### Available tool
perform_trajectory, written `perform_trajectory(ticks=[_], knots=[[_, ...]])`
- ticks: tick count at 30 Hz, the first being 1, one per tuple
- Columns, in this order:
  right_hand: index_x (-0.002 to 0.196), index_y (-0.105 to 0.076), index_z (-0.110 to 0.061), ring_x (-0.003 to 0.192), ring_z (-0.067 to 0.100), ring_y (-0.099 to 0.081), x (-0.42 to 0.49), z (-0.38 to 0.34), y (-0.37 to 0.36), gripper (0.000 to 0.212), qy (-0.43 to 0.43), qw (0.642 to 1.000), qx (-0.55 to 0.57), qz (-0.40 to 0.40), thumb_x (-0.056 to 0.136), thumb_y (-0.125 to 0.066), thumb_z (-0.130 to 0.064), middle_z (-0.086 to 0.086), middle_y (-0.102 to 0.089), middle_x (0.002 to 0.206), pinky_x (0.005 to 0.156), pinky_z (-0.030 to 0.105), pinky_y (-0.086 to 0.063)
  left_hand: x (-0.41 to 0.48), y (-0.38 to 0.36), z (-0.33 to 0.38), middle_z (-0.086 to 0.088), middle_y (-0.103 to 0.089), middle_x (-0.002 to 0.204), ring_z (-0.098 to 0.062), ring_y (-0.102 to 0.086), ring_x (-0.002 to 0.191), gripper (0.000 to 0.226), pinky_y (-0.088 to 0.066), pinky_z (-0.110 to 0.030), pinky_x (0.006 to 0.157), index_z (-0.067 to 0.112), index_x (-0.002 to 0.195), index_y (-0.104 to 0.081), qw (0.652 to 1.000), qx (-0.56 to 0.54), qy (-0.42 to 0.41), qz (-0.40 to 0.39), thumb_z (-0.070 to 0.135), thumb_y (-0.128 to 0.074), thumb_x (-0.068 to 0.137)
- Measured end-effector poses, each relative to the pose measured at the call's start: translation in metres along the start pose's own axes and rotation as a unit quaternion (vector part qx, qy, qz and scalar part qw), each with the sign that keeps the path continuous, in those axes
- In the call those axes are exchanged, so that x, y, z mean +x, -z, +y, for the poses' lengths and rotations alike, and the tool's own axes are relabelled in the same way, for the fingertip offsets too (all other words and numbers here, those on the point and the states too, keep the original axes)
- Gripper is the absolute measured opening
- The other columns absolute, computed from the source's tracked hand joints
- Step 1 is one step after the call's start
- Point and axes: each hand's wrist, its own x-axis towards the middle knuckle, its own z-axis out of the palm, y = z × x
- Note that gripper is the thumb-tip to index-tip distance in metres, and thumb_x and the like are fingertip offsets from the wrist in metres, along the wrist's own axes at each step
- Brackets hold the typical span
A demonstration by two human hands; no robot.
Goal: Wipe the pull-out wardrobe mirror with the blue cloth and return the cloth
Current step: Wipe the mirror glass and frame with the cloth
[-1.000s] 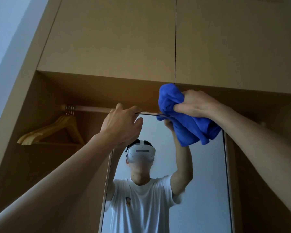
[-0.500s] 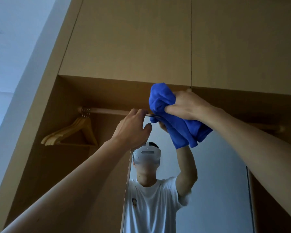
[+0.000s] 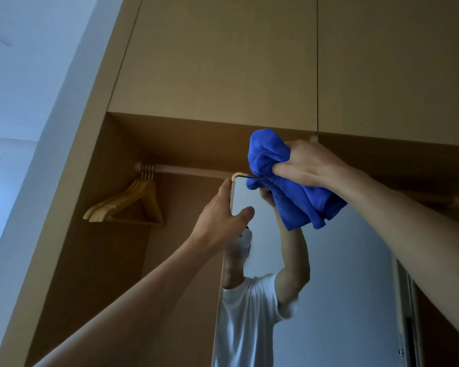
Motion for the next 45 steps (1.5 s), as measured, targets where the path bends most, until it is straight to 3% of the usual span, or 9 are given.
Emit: perform_trajectory(ticks=[6, 13, 16, 22, 30, 34, 38, 41, 45], knots=[[0.081, -0.057, -0.023, 0.068, 0.023, -0.062, 0.008, -0.039, -0.008, 0.017, 0.043, 0.999, -0.004, -0.004, 0.082, -0.056, -0.039, 0.002, -0.064, 0.072, 0.062, 0.037, -0.047, -0.018, 0.009, -0.002, 0.019, -0.067, 0.092, -0.004, -0.069, 0.079, 0.056, -0.053, -0.015, 0.059, 0.042, 0.144, -0.036, 0.999, -0.032, 0.011, -0.036, 0.036, -0.059, 0.094], [0.086, -0.054, -0.031, 0.074, 0.021, -0.062, -0.003, -0.06, -0.006, 0.011, 0.1, 0.994, -0.041, 0.012, 0.081, -0.056, -0.04, -0.005, -0.066, 0.079, 0.068, 0.039, -0.052, -0.032, 0.013, 0.009, 0.022, -0.058, 0.086, -0.002, -0.062, 0.088, 0.053, -0.052, -0.027, 0.078, 0.032, 0.144, -0.042, 1.0, -0.025, 0.006, -0.014, 0.035, -0.06, 0.095], [0.094, -0.054, -0.032, 0.076, 0.023, -0.06, -0.011, -0.062, -0.008, 0.015, 0.137, 0.987, -0.071, 0.035, 0.081, -0.057, -0.037, -0.006, -0.064, 0.081, 0.063, 0.036, -0.047, -0.041, 0.014, 0.012, 0.01, -0.065, 0.097, -0.013, -0.065, 0.093, 0.051, -0.056, -0.042, 0.085, 0.028, 0.144, -0.045, 1.0, -0.022, 0.014, -0.013, 0.033, -0.06, 0.096], [0.099, -0.056, -0.028, 0.094, 0.025, -0.052, -0.019, -0.066, -0.022, 0.018, 0.244, 0.955, -0.141, 0.089, 0.081, -0.057, -0.033, -0.004, -0.061, 0.089, 0.068, 0.035, -0.035, -0.058, 0.012, 0.008, -0.01, -0.072, 0.1, -0.025, -0.068, 0.092, 0.027, -0.055, -0.051, 0.088, 0.023, 0.122, -0.062, 0.996, -0.054, 0.069, -0.011, 0.031, -0.058, 0.096], [0.1, -0.061, -0.023, 0.096, 0.025, -0.052, -0.054, -0.075, -0.058, 0.023, 0.288, 0.936, -0.173, 0.1, 0.078, -0.06, -0.029, -0.004, -0.062, 0.093, 0.076, 0.038, -0.039, -0.105, -0.004, -0.014, 0.005, -0.071, 0.095, -0.016, -0.067, 0.089, 0.033, -0.057, -0.043, 0.084, 0.022, 0.113, -0.068, 0.986, -0.111, 0.124, -0.003, 0.039, -0.056, 0.087], [0.097, -0.059, -0.022, 0.093, 0.023, -0.05, -0.089, -0.078, -0.09, 0.022, 0.286, 0.938, -0.177, 0.084, 0.076, -0.059, -0.031, -0.003, -0.062, 0.092, 0.078, 0.039, -0.042, -0.123, -0.015, -0.029, -0.022, -0.067, 0.093, -0.033, -0.059, 0.075, 0.032, -0.049, -0.048, 0.071, 0.001, 0.102, -0.063, 0.976, -0.145, 0.163, 0.003, 0.03, -0.058, 0.092], [0.098, -0.06, -0.023, 0.092, 0.021, -0.05, -0.112, -0.076, -0.111, 0.023, 0.288, 0.94, -0.174, 0.065, 0.076, -0.058, -0.029, -0.004, -0.063, 0.093, 0.076, 0.036, -0.039, -0.14, -0.023, -0.039, -0.032, -0.06, 0.085, -0.019, -0.045, 0.072, 0.033, -0.035, -0.037, 0.068, -0.01, 0.092, -0.059, 0.967, -0.162, 0.198, -0.006, 0.023, -0.062, 0.093], [0.104, -0.06, -0.023, 0.094, 0.021, -0.05, -0.12, -0.076, -0.117, 0.028, 0.293, 0.936, -0.186, 0.054, 0.078, -0.057, -0.03, -0.004, -0.064, 0.096, 0.077, 0.036, -0.041, -0.153, -0.026, -0.044, -0.025, -0.063, 0.087, -0.017, -0.053, 0.073, 0.035, -0.043, -0.04, 0.068, -0.004, 0.099, -0.06, 0.97, -0.153, 0.192, -0.003, 0.03, -0.06, 0.091], [0.111, -0.056, -0.021, 0.097, 0.025, -0.052, -0.113, -0.08, -0.11, 0.032, 0.286, 0.935, -0.196, 0.069, 0.08, -0.058, -0.026, 0.0, -0.064, 0.101, 0.078, 0.039, -0.042, -0.166, -0.029, -0.051, 0.004, -0.072, 0.107, -0.009, -0.067, 0.1, 0.027, -0.055, -0.037, 0.09, 0.021, 0.123, -0.067, 0.972, -0.135, 0.194, -0.005, 0.022, -0.061, 0.096]])
